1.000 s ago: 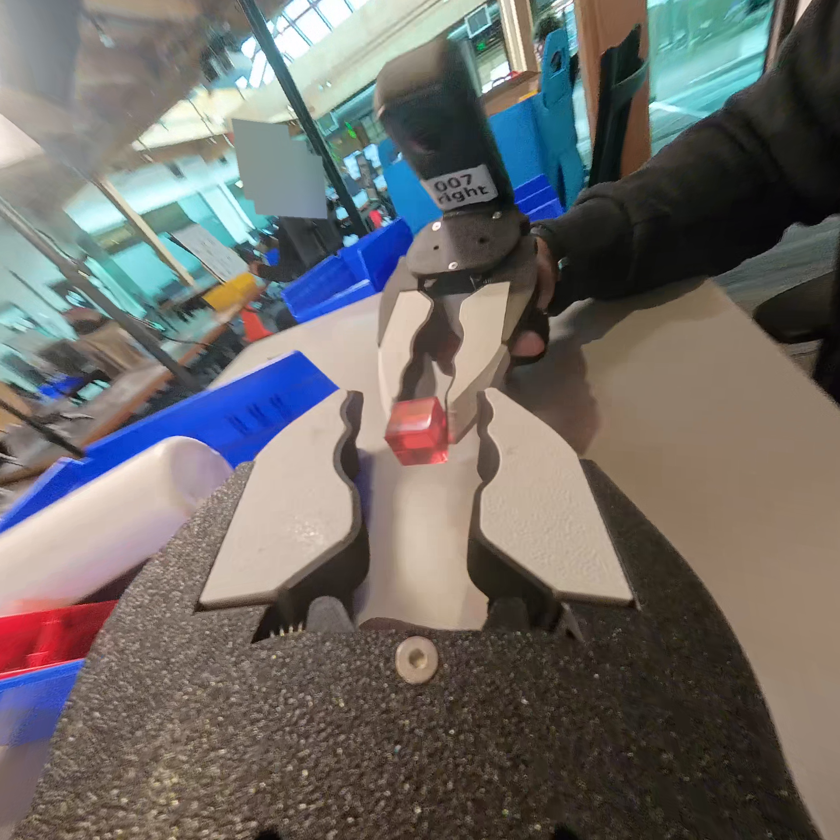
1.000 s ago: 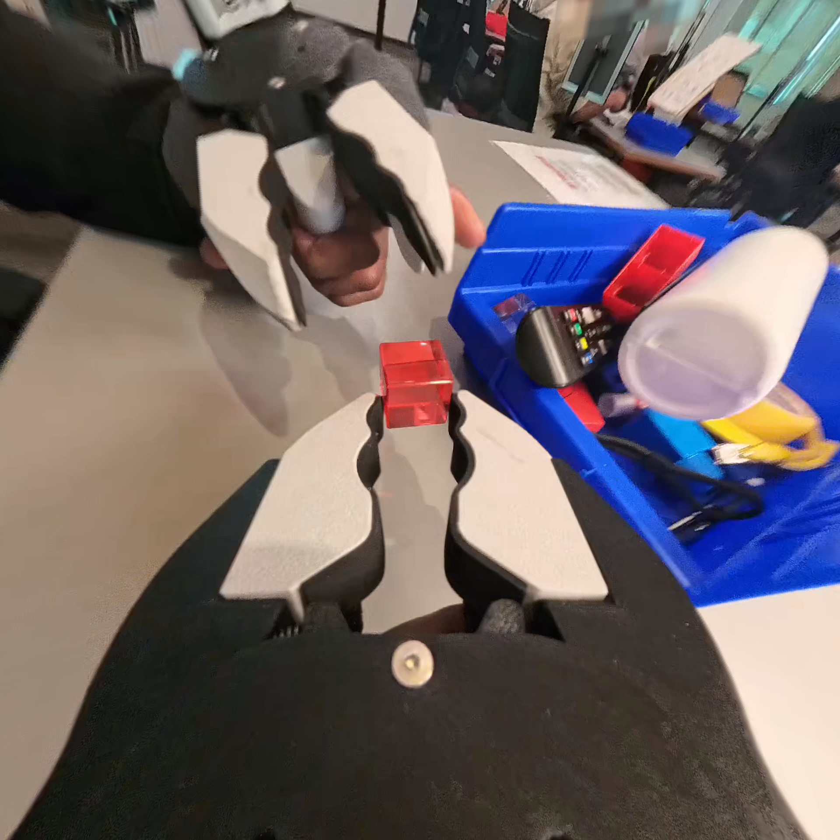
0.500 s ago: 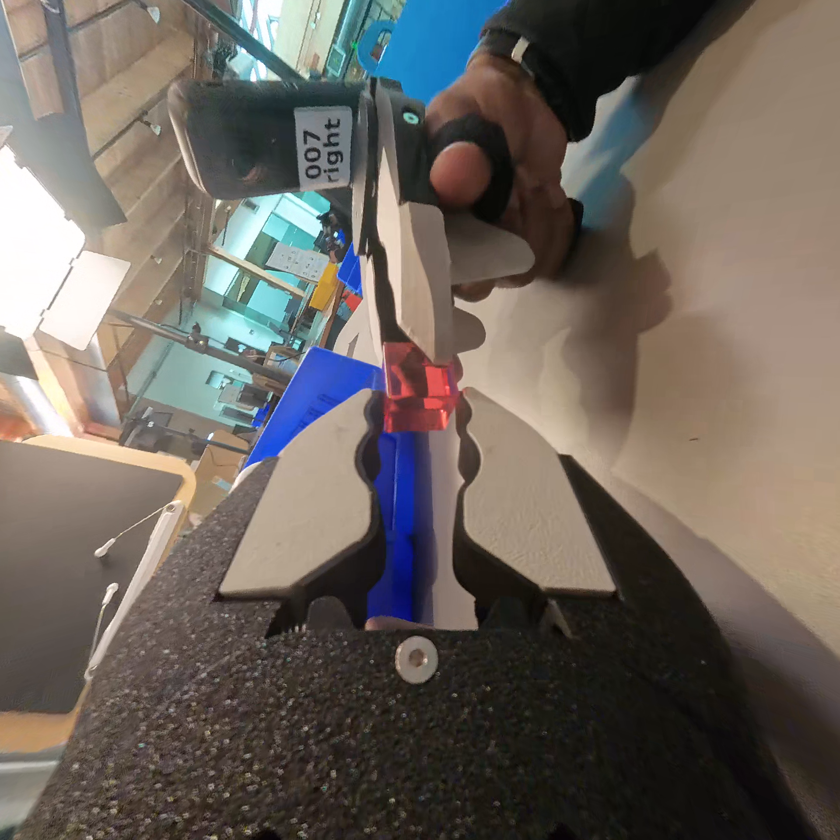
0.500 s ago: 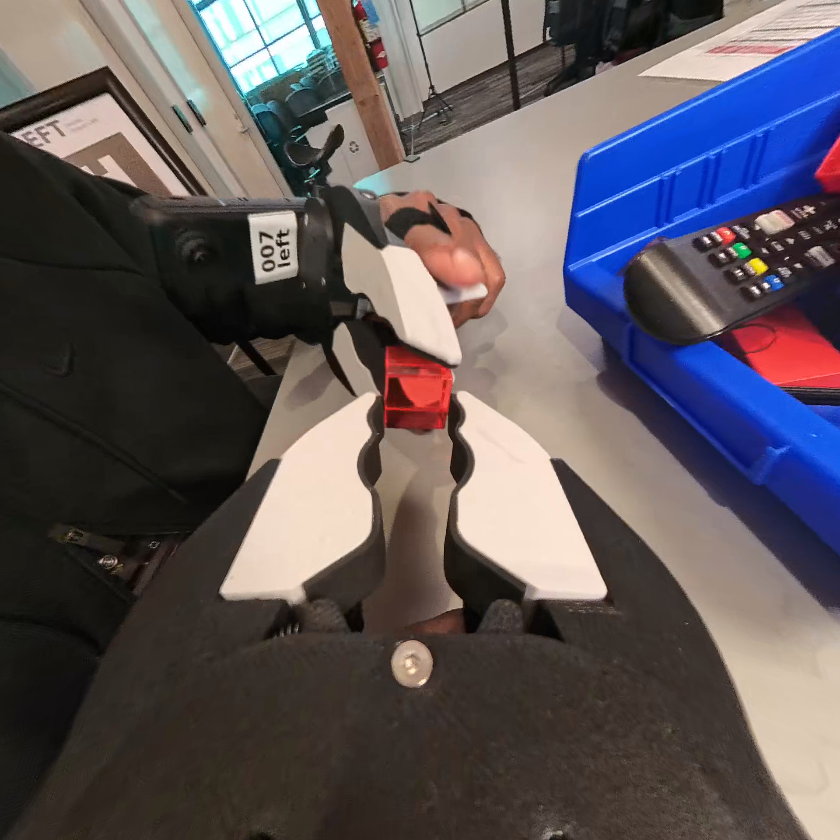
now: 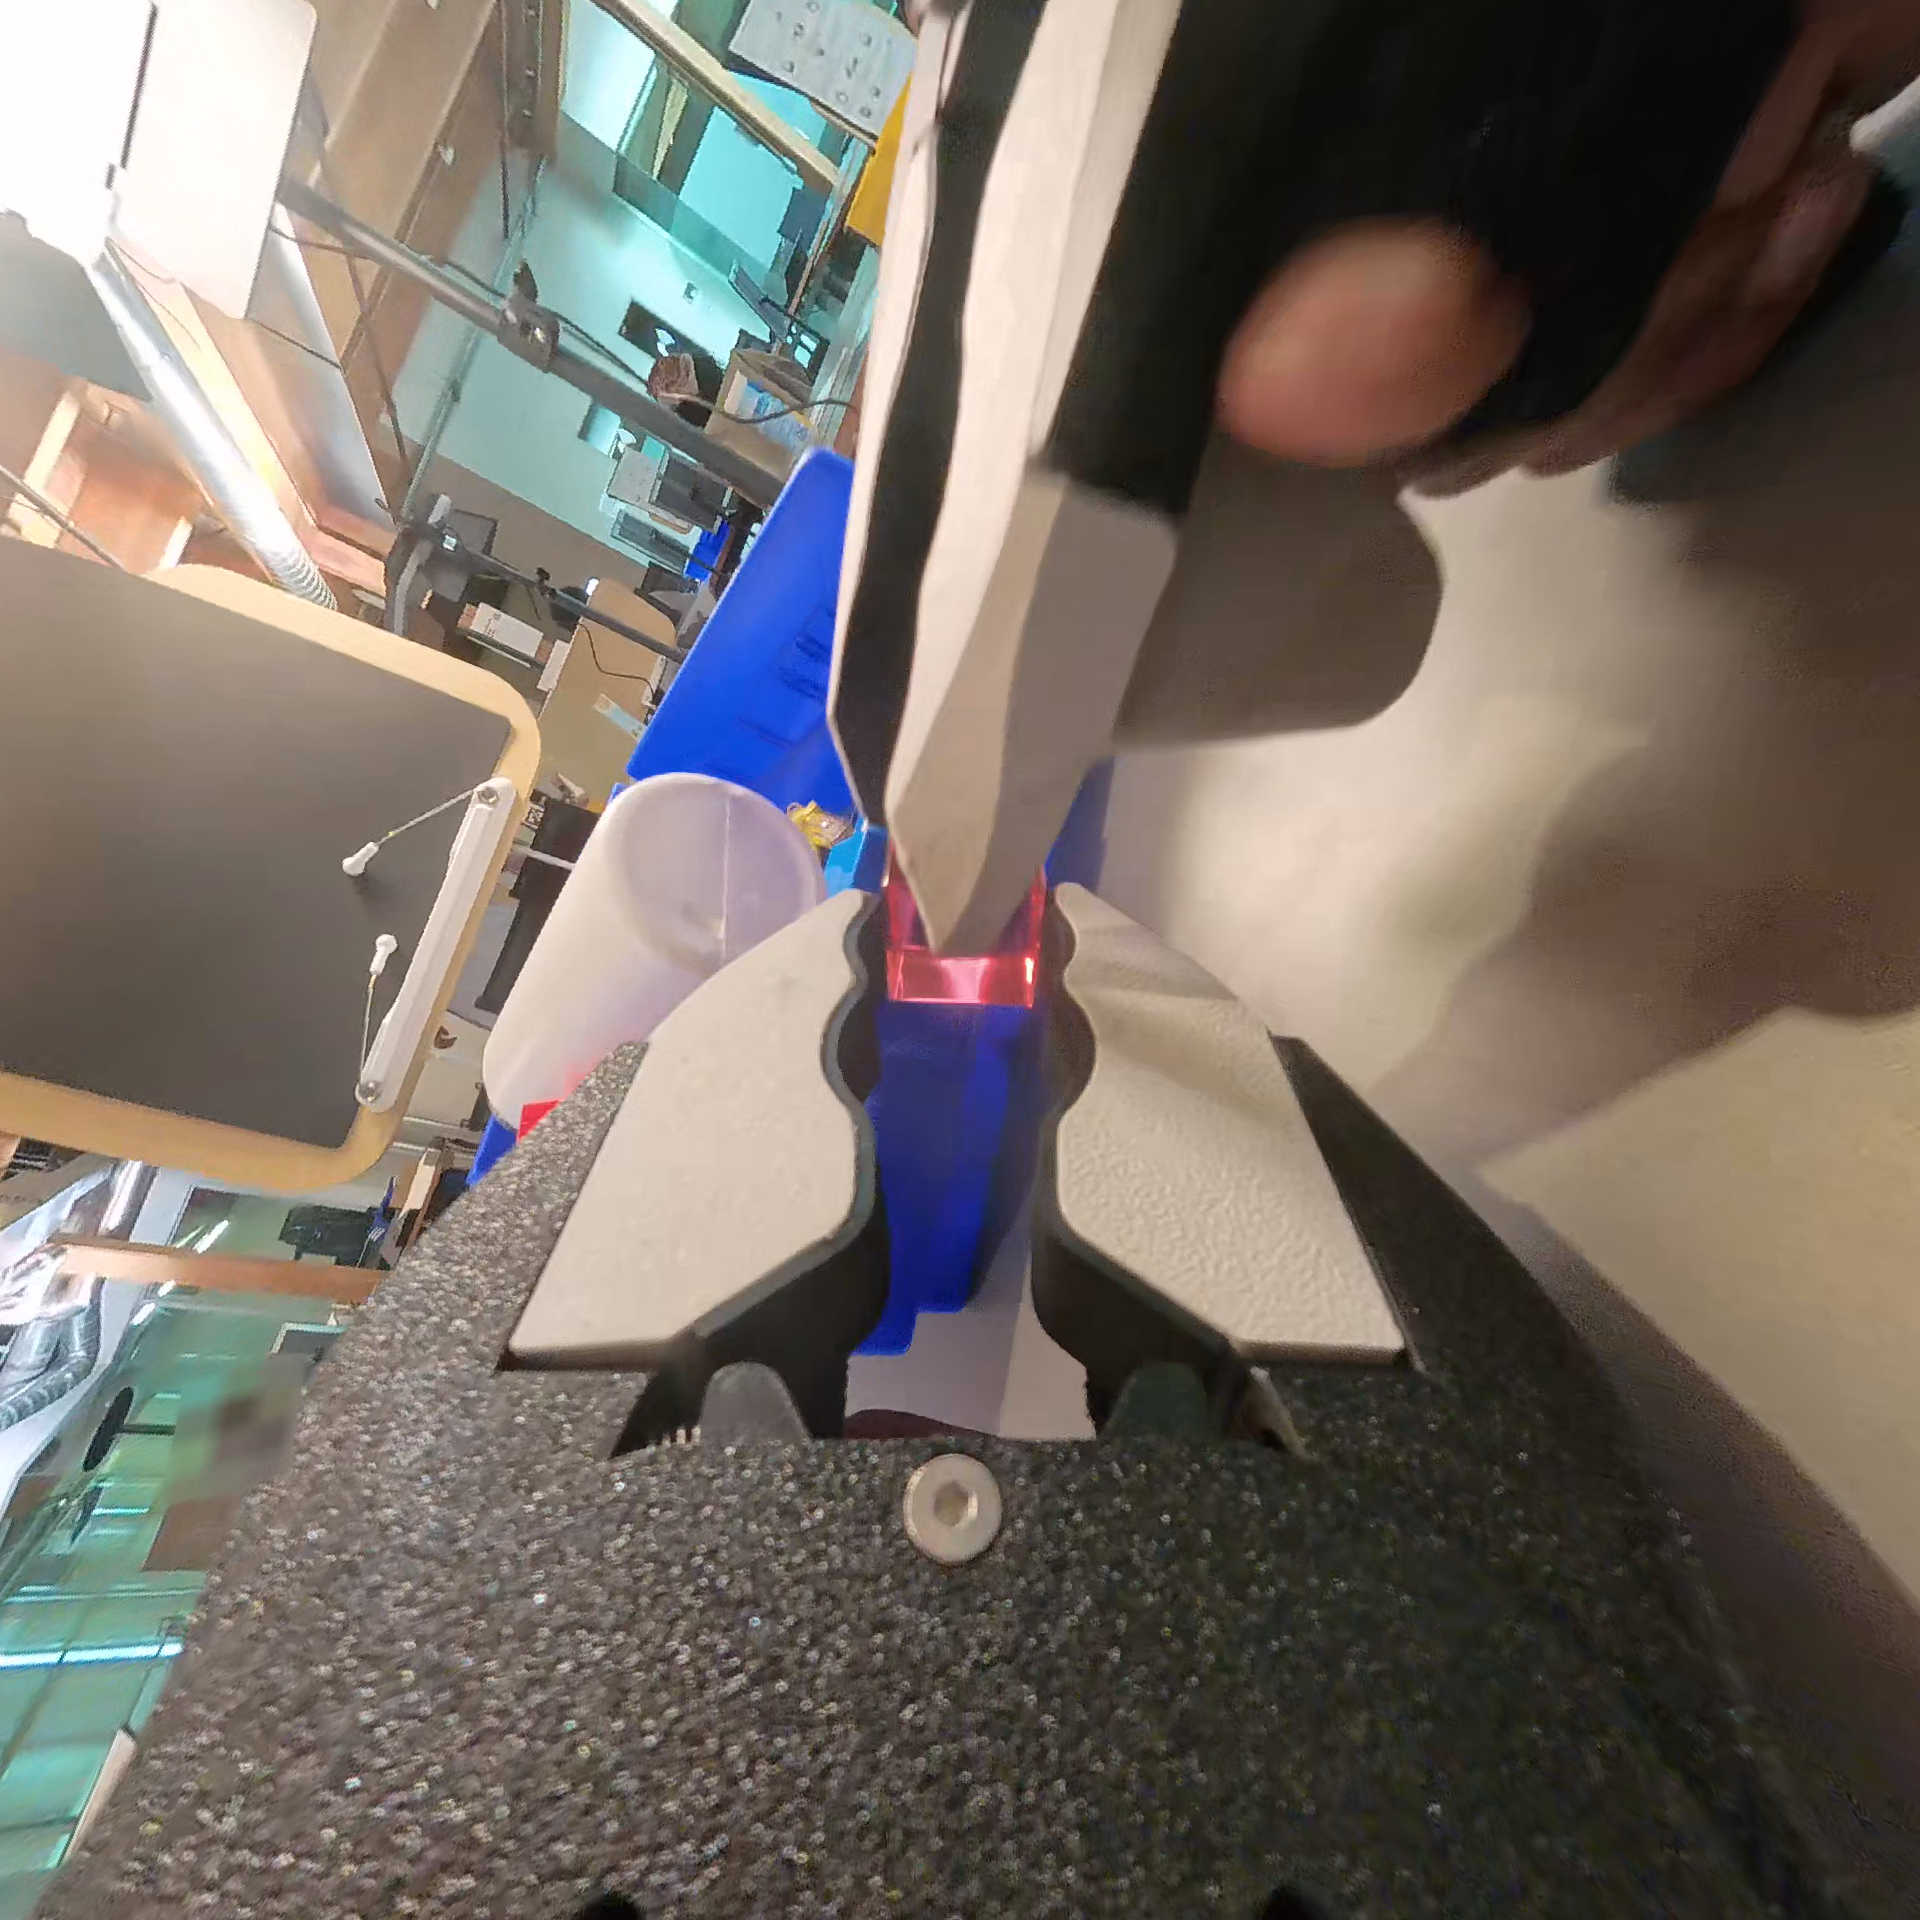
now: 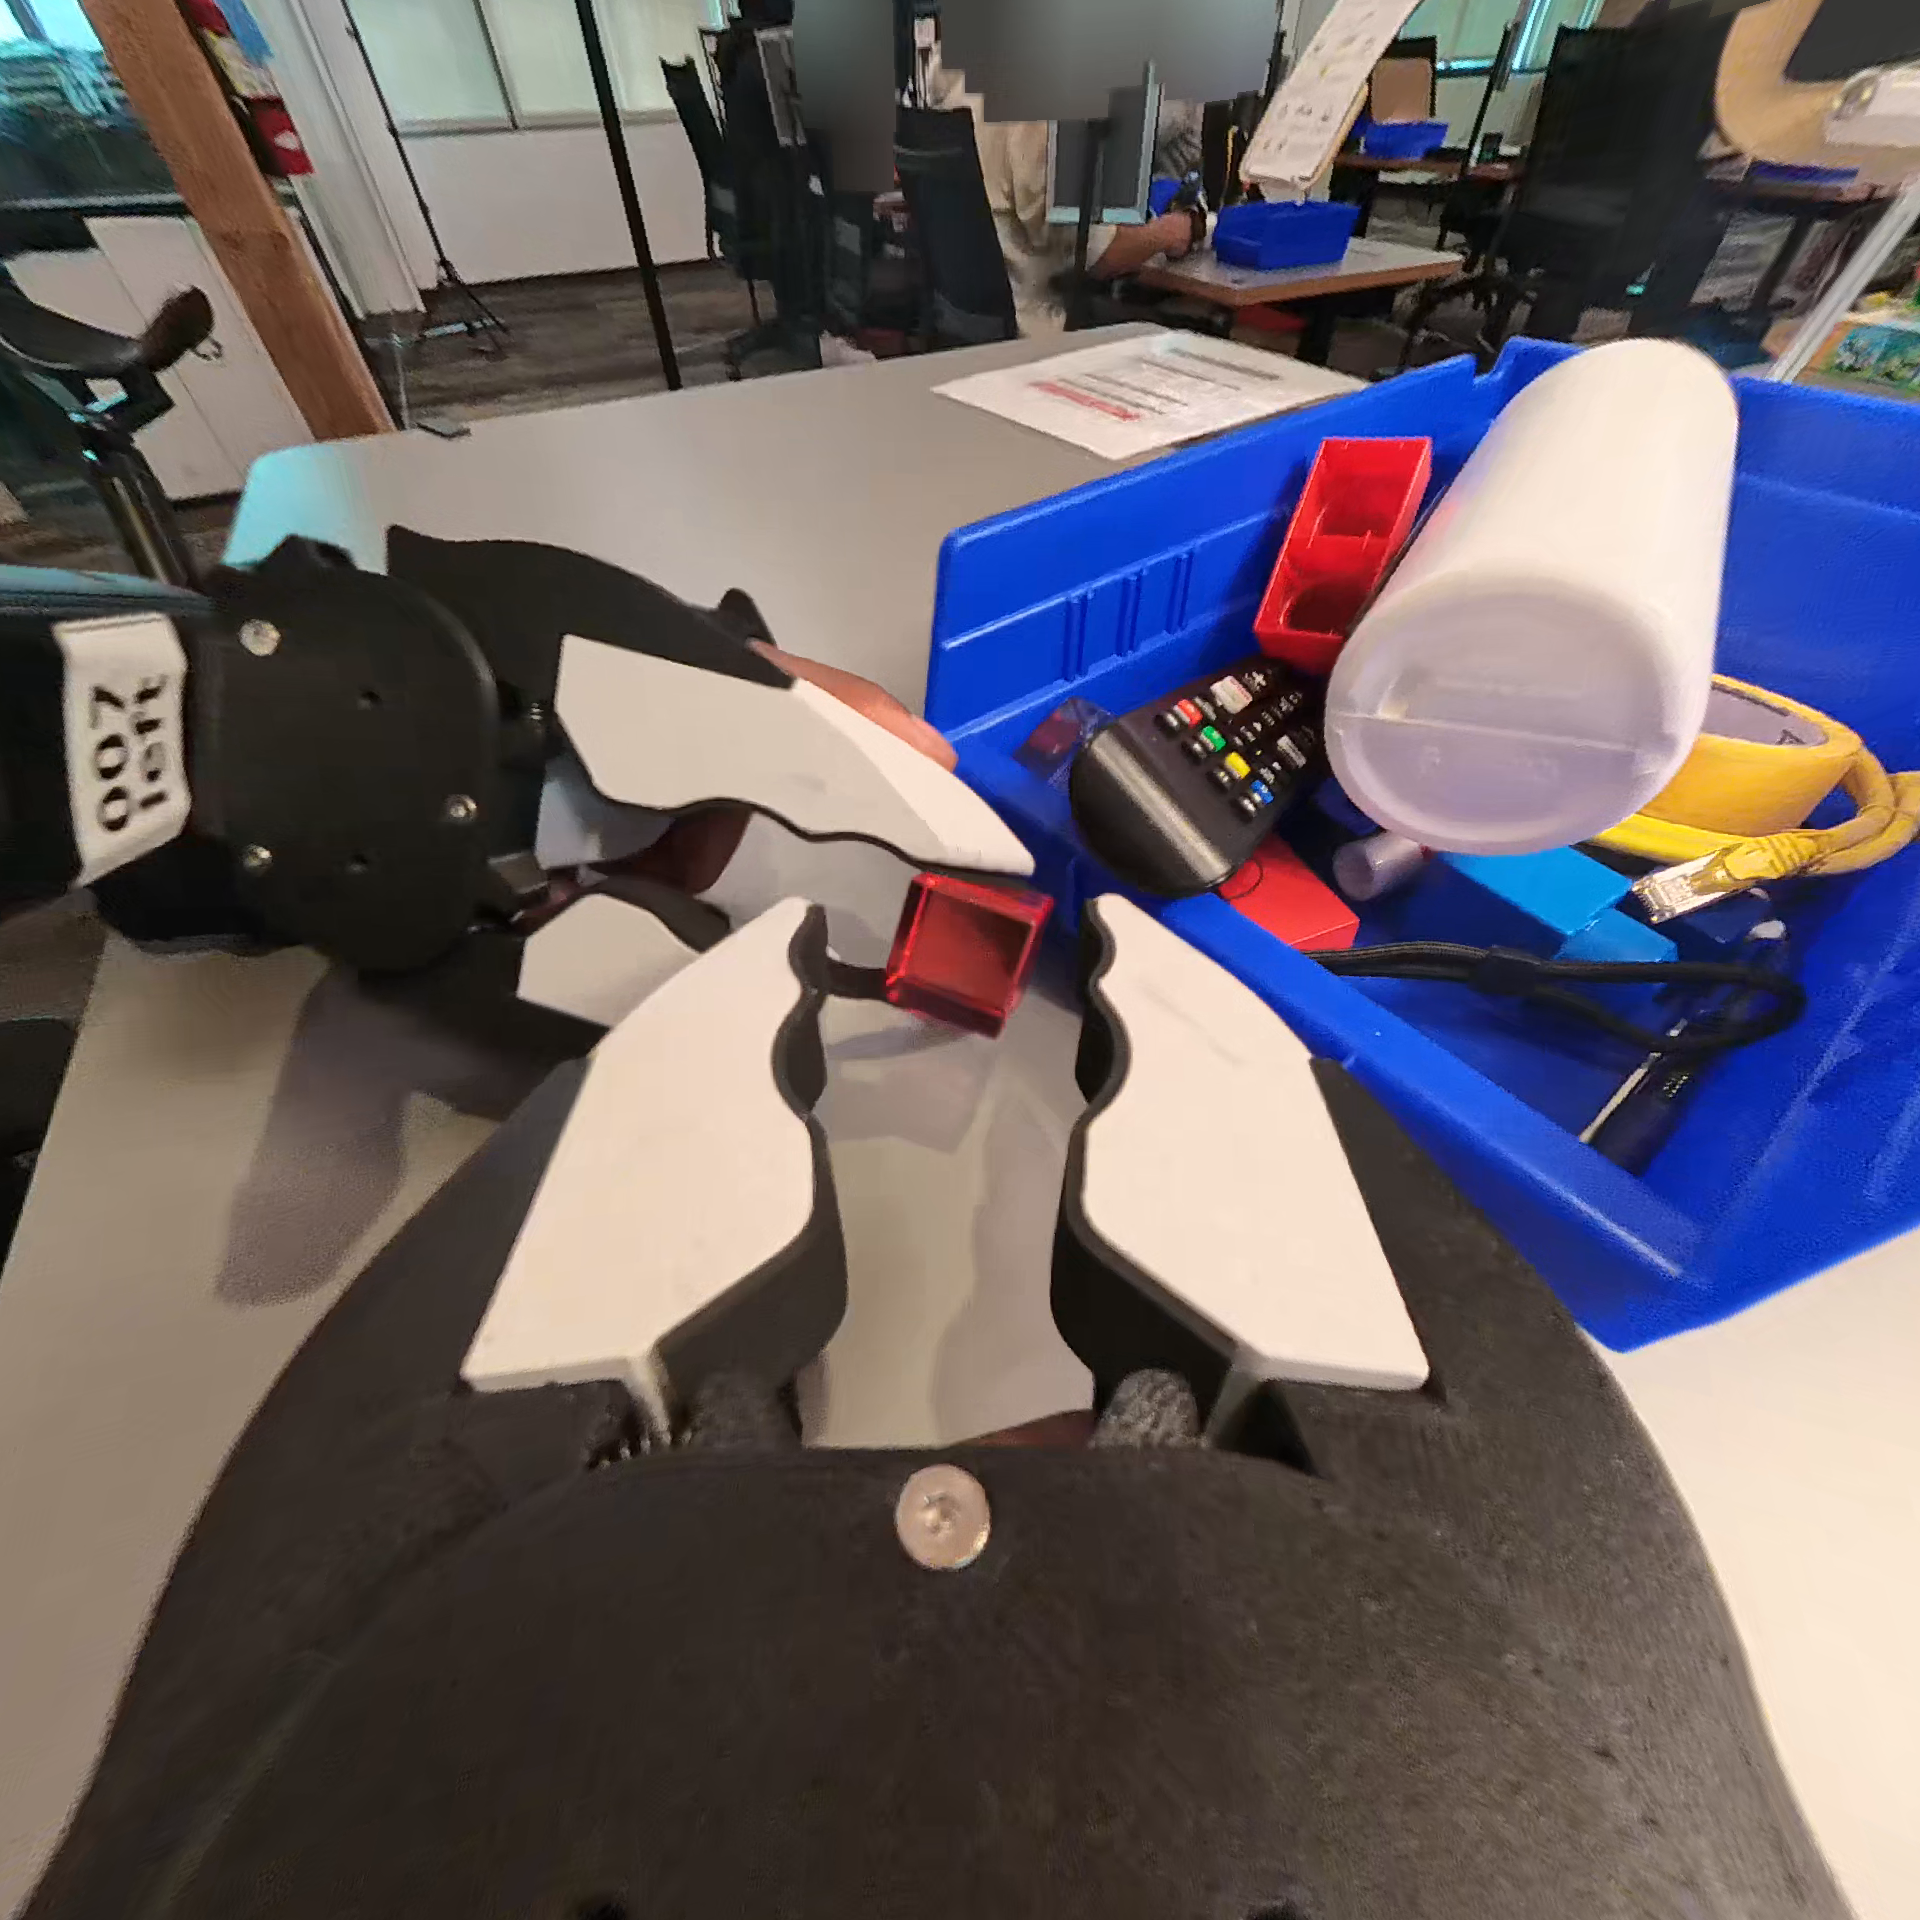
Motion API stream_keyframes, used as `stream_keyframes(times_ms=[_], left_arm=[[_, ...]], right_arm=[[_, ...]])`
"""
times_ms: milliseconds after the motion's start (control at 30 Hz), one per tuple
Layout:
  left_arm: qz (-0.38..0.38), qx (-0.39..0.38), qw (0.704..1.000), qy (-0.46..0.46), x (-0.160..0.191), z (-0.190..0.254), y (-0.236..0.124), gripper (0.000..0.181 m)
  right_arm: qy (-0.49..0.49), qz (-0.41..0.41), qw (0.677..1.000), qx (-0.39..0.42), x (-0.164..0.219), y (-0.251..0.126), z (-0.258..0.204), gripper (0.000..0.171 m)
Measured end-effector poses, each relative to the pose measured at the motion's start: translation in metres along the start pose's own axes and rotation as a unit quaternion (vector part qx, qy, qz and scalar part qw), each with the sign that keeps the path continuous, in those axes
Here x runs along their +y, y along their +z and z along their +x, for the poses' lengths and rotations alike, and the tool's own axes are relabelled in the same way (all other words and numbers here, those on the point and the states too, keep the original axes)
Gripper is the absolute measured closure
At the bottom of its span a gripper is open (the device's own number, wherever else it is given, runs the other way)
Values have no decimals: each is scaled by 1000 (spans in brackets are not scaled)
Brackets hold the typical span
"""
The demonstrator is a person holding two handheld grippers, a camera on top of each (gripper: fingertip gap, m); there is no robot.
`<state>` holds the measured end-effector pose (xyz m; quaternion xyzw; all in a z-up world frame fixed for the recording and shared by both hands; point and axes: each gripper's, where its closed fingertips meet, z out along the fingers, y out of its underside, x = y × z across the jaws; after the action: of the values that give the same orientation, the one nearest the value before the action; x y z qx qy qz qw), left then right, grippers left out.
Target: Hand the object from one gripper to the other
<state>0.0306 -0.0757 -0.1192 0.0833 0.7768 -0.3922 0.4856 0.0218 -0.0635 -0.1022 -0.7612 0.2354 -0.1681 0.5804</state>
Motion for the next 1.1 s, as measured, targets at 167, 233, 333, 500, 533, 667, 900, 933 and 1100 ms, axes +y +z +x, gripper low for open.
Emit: stream_keyframes(times_ms=[167, 233, 333, 500, 533, 667, 900, 933, 1100], left_arm=[[31, 6, 1000, -3, -11, 5, -4, 152], [41, 13, 999, -29, -11, 3, -4, 150], [47, 19, 996, -67, -7, -3, -4, 145], [76, 73, 976, -193, -6, -13, -9, 144], [83, 95, 963, -238, -6, -15, -10, 144], [119, 230, 863, -433, -19, -12, -18, 140], [123, 293, 807, -498, -29, -2, -22, 131], [121, 301, 805, -497, -32, 1, -23, 130], [125, 370, 755, -527, -47, 16, -33, 130]], right_arm=[[-26, -30, 999, 13, 8, 2, 1, 141], [-37, -28, 999, 17, 8, -1, 4, 141], [-58, -23, 998, 28, 7, -5, 12, 142], [-140, 10, 988, 60, -5, -17, 20, 142], [-166, 17, 984, 67, -8, -19, 20, 142], [-251, 46, 964, 76, -16, -25, 11, 142], [-389, 25, 913, 117, -8, -20, 1, 142], [-412, 25, 903, 117, -6, -18, -3, 143], [-477, 60, 869, 120, -9, -17, -27, 143]])
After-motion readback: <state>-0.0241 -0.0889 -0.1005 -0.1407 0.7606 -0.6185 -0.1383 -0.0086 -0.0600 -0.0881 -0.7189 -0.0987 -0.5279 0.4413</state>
